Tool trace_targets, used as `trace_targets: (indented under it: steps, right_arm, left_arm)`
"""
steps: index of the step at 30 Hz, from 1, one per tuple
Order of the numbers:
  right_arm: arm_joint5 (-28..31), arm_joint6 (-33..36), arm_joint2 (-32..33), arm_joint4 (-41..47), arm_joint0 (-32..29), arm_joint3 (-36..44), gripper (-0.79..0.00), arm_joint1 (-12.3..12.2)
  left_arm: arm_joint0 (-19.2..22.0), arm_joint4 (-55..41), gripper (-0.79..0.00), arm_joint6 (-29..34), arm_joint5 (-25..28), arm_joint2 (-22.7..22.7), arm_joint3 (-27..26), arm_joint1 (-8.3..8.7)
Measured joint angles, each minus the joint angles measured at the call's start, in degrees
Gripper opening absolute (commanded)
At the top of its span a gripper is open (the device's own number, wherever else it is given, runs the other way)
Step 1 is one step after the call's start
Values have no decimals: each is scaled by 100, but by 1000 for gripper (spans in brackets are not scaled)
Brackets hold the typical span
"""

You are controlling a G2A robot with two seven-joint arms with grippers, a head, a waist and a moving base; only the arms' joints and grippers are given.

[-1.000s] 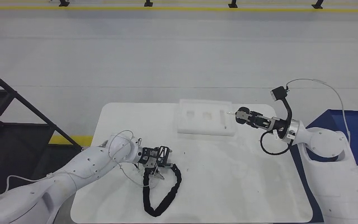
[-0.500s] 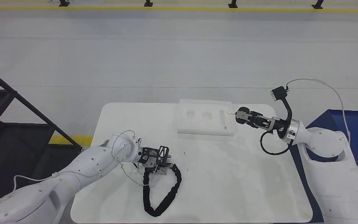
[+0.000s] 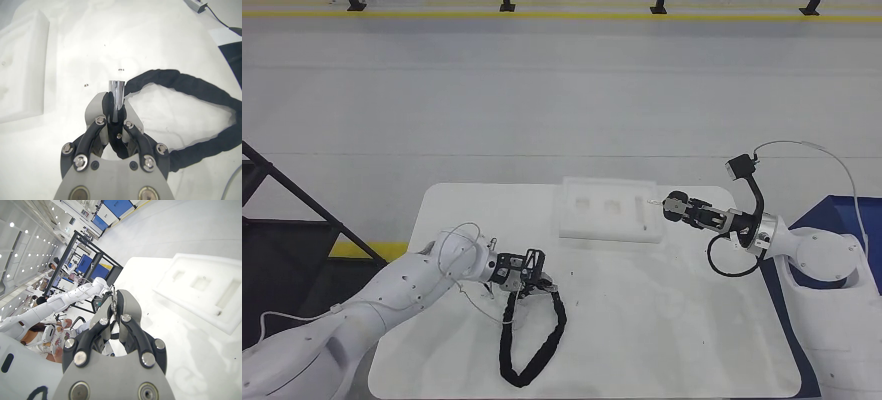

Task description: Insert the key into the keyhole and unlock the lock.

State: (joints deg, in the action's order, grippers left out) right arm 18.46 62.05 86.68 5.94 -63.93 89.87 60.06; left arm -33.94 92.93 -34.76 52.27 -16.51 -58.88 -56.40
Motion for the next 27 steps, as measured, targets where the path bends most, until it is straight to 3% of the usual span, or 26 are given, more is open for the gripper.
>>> trace_targets:
  steps: [7, 12, 19, 27]
  right_arm:
    - [-54, -19, -54, -46, -44, 51, -785, -1]
    - [-467, 348, -318, -178, -73, 162, -785, -26]
    - [-759, 396, -397, -391, -261, 567, -785, -72]
    - [-1248, 553, 46, -870, -880, 1854, -785, -207]
  left_arm:
    - [60, -284, -785, -219, 310, -392, -503, 154]
    - [129, -589, -785, -61, 577, -634, -939, 190]
    - [326, -1045, -785, 390, 573, -679, -1443, 104]
    - [685, -1550, -785, 556, 573, -635, -1549, -67]
